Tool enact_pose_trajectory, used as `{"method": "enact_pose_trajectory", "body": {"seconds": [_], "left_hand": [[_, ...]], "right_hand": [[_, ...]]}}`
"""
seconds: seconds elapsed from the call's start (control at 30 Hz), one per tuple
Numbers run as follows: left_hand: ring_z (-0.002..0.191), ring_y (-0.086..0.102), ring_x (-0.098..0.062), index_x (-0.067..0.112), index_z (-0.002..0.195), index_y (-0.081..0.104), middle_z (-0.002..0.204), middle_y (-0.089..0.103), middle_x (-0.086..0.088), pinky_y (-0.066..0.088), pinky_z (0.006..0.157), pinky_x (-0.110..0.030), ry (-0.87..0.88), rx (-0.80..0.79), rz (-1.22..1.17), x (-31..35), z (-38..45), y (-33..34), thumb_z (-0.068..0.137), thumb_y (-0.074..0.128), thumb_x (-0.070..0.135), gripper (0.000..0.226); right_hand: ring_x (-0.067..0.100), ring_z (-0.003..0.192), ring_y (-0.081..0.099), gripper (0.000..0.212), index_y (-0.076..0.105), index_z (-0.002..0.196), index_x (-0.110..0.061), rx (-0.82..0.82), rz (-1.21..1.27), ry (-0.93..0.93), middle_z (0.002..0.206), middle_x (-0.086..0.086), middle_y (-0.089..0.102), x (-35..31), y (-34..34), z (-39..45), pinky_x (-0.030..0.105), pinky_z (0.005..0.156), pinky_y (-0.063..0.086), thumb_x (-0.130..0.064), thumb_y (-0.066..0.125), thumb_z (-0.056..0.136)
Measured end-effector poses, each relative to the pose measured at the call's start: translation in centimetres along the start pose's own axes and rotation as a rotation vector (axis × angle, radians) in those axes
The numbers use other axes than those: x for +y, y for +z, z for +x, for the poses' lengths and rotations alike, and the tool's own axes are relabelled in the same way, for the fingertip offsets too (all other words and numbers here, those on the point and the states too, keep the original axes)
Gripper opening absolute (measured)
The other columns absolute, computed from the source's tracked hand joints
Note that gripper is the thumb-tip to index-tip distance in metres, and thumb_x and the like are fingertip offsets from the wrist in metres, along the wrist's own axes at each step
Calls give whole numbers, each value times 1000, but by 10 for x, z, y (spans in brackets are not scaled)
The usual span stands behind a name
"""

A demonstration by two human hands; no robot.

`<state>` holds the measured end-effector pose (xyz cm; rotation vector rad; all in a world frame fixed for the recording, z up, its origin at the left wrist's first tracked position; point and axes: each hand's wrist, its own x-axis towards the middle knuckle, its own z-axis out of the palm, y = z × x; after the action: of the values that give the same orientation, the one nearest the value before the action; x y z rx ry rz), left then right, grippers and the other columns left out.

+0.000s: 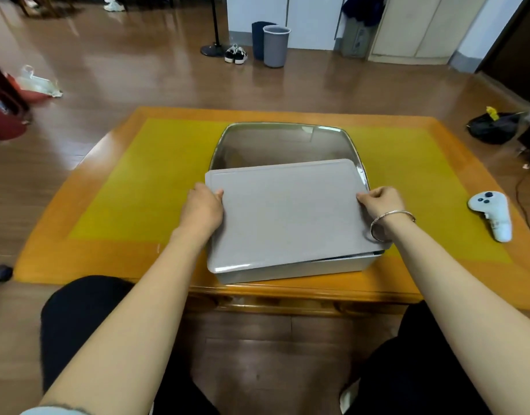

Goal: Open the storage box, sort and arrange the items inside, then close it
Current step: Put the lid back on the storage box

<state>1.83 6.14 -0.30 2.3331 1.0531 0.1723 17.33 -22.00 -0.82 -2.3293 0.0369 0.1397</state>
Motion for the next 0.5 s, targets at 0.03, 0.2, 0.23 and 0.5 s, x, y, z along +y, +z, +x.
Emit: {"method": "enact_pose_trajectory", "body": {"seconds": [0.03,0.2,0.23,0.5], "left_hand": [[117,47,-44,-6,126,44,130,46,-28,39,92,-45,7,23,21,-4,-1,4,101,40,35,48],[106,53,-47,-8,122,49,126,43,-27,41,86,-46,55,95,113,-13,-3,16,103,36,33,47],[105,53,-47,-7,122,49,126,43,-27,41,85,-46,59,96,121,-11,-3,17,103,36,33,47],[107,52,-44,-6,126,48,127,40,-24,41,87,-46,54,81,162,-2,-3,22,104,31,31,46]], "right_hand": [[29,74,50,23,58,66,-8,-8,-29,-6,77,14,58,2,3,-2,31,67,36,-21,63,85],[34,99,60,19,68,96,-1,71,-58,-59,104,18,67,2,10,-5,33,82,44,-17,64,86],[34,99,60,19,67,97,-2,83,-65,-62,104,18,67,1,9,-5,33,83,44,-18,64,87],[37,96,59,20,65,104,-3,116,-119,-113,100,20,66,5,6,-6,33,78,42,-16,58,90]]}}
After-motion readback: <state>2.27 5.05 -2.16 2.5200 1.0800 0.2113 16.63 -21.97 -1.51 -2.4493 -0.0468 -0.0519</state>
